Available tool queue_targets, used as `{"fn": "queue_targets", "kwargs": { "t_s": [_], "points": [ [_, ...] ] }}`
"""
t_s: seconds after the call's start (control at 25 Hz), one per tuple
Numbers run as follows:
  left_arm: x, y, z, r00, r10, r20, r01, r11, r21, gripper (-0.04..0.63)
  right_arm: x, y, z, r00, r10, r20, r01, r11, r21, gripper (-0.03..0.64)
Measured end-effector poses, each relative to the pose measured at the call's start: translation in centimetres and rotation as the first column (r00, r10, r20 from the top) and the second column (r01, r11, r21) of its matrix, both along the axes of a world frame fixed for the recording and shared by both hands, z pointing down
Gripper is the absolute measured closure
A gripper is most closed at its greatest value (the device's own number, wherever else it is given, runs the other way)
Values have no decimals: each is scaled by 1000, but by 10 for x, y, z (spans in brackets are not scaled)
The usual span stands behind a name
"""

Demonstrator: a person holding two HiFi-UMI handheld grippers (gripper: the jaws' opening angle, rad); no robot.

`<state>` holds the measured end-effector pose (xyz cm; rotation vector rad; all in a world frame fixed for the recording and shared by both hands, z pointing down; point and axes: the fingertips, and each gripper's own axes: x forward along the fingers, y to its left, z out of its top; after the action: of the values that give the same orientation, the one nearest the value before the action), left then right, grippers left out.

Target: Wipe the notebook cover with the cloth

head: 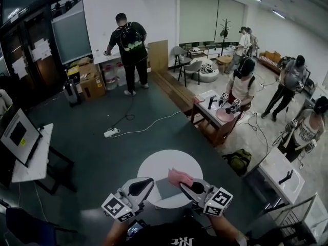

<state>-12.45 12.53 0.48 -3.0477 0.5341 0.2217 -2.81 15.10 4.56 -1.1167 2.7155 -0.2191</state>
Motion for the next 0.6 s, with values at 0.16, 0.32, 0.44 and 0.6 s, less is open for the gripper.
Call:
{"fn": "queue_targets", "kwargs": {
  "t_s": [0.16,0.32,0.44,0.6],
  "points": [
    [-15,29,30,993,115,-1,-115,991,-66,592,-21,58,18,997,78,-21,-79,997,-19,603],
    [-27,61,47,983,183,0,-182,979,-92,592,-43,112,35,979,126,-162,-132,991,-30,603],
    [-51,87,41,985,173,-25,-175,978,-114,592,-60,146,27,976,136,-167,-140,990,-11,603],
    [-60,143,39,979,198,48,-192,976,-106,592,-82,184,10,988,109,-113,-110,994,-2,603]
  ]
}}
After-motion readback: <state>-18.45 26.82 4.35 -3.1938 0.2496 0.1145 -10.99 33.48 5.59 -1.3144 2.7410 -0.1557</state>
